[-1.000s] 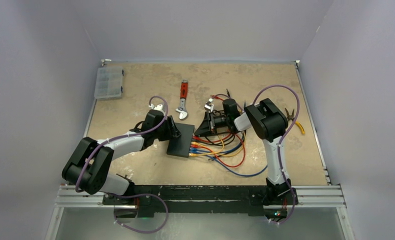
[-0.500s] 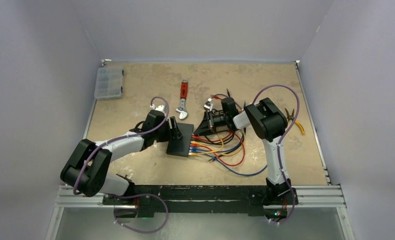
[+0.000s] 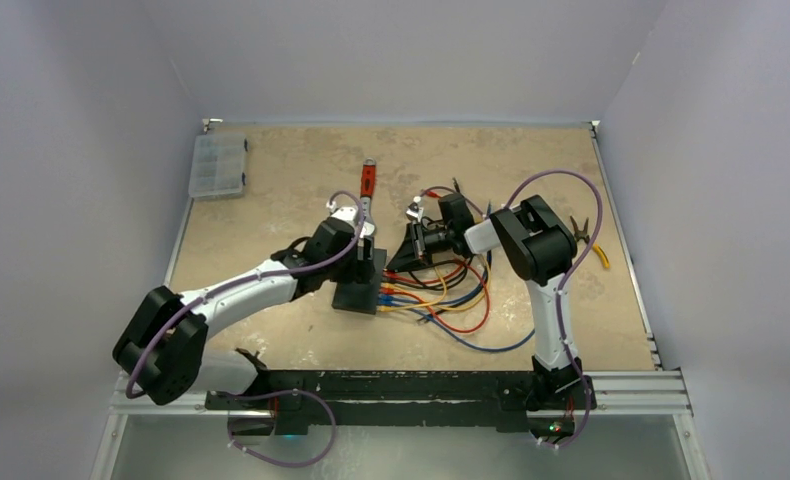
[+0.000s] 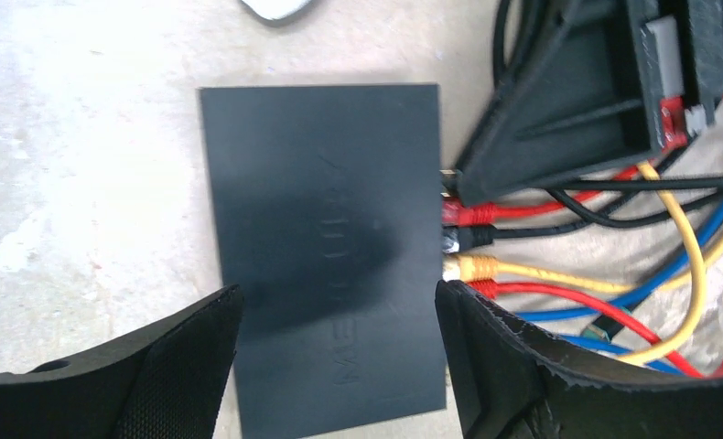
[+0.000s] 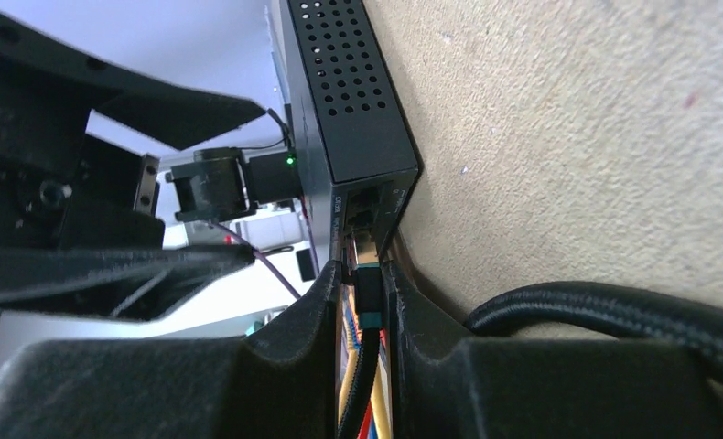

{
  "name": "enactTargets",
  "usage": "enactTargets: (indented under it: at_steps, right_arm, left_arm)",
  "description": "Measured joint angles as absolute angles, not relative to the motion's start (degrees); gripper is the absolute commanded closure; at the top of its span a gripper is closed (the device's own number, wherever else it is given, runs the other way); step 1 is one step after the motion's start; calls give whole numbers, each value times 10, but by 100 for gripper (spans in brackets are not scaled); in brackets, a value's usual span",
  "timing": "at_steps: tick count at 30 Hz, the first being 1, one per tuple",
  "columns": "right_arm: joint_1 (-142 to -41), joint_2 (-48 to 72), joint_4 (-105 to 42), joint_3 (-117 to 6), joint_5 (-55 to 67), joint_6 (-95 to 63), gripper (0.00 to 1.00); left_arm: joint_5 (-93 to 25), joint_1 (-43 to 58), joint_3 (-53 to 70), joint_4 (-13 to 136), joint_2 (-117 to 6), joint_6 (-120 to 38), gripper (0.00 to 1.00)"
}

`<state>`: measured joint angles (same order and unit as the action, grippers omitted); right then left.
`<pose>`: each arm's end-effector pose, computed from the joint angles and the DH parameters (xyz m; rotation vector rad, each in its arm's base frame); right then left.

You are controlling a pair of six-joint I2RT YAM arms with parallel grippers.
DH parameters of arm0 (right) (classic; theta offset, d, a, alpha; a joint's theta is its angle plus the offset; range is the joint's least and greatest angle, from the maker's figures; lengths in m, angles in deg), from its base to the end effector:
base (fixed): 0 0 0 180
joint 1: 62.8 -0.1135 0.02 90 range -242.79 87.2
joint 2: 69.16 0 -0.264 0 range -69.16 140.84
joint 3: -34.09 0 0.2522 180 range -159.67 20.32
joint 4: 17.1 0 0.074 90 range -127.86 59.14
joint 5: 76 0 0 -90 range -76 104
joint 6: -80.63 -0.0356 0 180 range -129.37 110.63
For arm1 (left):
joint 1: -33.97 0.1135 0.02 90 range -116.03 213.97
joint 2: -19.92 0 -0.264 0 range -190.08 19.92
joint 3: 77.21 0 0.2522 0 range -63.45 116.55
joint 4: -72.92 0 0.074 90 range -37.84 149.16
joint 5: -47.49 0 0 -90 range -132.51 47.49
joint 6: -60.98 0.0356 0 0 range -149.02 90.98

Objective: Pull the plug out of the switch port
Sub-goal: Pull the connector from the switch port.

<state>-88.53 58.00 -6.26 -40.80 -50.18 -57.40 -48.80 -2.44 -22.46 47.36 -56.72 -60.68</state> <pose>0.3472 0.2029 0.0652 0.2028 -2.4942 -1.8598 0.2172 -0.1553 0.1957 0.0489 2.4350 -0.4198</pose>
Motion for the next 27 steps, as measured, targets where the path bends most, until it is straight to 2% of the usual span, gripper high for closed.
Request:
enactTargets:
  at_steps: [11, 17, 27]
  right_arm:
    - [-894, 569, -100, -422, -468, -511, 100]
    - [-897, 562, -104, -420, -457, -492, 100]
    - [-898, 559, -109, -420, -454, -473, 100]
  left_arm:
    - [-554, -131, -185, 449, -637, -593, 22]
    - [-582, -137, -180, 448, -649, -593, 22]
    - [-658, -146, -162, 438, -680, -594, 30]
